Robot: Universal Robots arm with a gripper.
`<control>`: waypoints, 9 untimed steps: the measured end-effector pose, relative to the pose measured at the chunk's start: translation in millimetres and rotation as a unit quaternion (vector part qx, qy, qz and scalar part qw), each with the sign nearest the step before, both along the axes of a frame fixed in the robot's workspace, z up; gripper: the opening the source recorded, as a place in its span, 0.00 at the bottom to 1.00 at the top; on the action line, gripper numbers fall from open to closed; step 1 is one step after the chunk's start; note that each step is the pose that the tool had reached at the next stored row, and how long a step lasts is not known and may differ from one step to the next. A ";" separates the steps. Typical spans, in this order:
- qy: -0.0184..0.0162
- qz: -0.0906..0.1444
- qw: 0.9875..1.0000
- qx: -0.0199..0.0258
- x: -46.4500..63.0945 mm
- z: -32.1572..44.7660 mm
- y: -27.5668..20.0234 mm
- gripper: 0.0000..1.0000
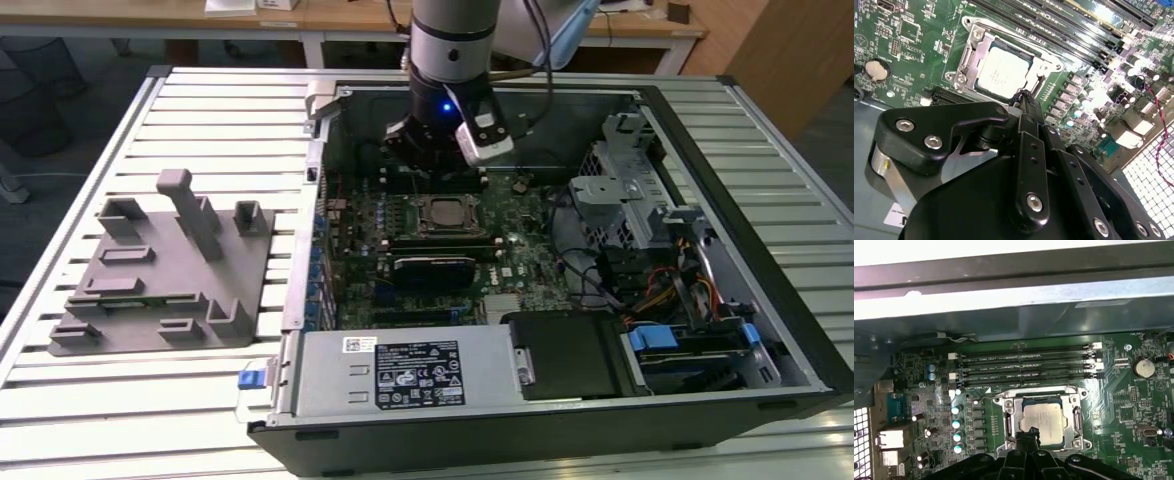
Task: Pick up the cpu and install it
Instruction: 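Install the first cpu locking lever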
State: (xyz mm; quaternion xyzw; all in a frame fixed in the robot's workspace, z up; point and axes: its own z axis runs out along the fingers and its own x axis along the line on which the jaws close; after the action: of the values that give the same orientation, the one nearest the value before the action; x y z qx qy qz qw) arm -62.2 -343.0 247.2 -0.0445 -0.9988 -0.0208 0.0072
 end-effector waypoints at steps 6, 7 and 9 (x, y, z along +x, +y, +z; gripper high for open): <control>-0.007 0.001 1.000 0.000 -11.7 -1.5 0.3 0.11; -0.007 0.001 1.000 0.000 -12.7 -1.6 0.7 0.11; -0.007 0.001 1.000 0.000 -13.9 -1.9 2.5 0.11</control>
State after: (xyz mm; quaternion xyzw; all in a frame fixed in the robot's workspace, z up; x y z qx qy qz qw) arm -76.1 -340.5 245.2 -0.0437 -0.9988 -0.0212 0.0000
